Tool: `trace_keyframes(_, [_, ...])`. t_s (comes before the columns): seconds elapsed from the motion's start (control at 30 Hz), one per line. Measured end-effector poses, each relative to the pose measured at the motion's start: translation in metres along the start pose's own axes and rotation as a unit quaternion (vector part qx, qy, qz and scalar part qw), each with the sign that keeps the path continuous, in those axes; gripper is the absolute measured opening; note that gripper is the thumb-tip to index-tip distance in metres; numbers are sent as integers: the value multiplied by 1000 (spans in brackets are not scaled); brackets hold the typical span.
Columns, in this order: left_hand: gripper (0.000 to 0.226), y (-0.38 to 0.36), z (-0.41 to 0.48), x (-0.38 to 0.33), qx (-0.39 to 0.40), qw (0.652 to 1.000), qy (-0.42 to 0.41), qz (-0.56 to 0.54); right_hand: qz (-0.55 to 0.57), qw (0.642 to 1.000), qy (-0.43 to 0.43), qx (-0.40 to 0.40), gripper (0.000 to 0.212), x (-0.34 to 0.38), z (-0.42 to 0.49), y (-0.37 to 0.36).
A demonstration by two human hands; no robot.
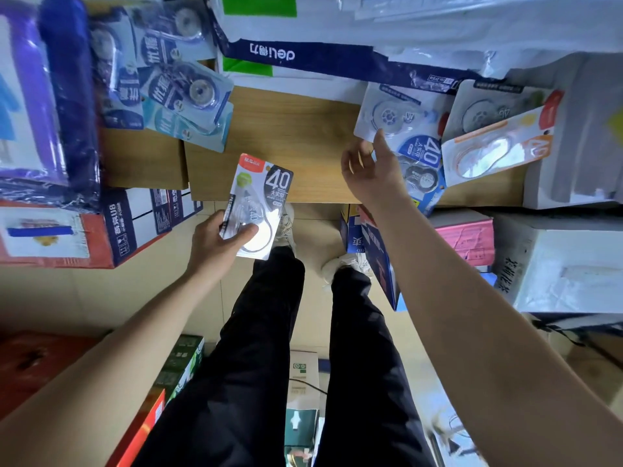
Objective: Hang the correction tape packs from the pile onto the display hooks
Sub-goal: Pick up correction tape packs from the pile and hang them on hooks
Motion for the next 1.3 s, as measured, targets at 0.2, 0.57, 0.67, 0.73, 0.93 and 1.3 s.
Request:
trace_keyframes(0.2, [21, 9, -13, -16, 8, 1000, -13, -6, -22, 999, 21, -17, 51, 16, -8, 2])
trace_keyframes(0.57, [26, 36, -76, -48, 4, 999, -31, -2, -467, 861, 170, 108, 16, 39, -108, 39])
trace_keyframes(0.67, [16, 48, -108, -68, 4, 999, -49, 5, -602, 752, 242, 115, 23, 79, -152, 52])
trace_keyframes(0.73, [15, 54, -132, -86, 4, 998, -69, 16, -610, 741, 251, 128, 22, 102, -186, 56])
trace_keyframes(0.93, [27, 62, -219, -172, 6, 982, -179, 54, -622, 681, 369, 115, 23, 199, -296, 36])
trace_keyframes(1.3, [28, 58, -408, -357, -47, 909, -413, -9, -475, 594, 626, 174, 12, 383, -507, -12])
Point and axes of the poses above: each hand's wrist, its own z-axis towards the middle knuckle, its own y-axis out of the back of the hand, x = y × z, the point moved 9 cm from there along z, towards the middle knuckle, and after that the axes turned 14 degrees about y, right-handed, at the moved point
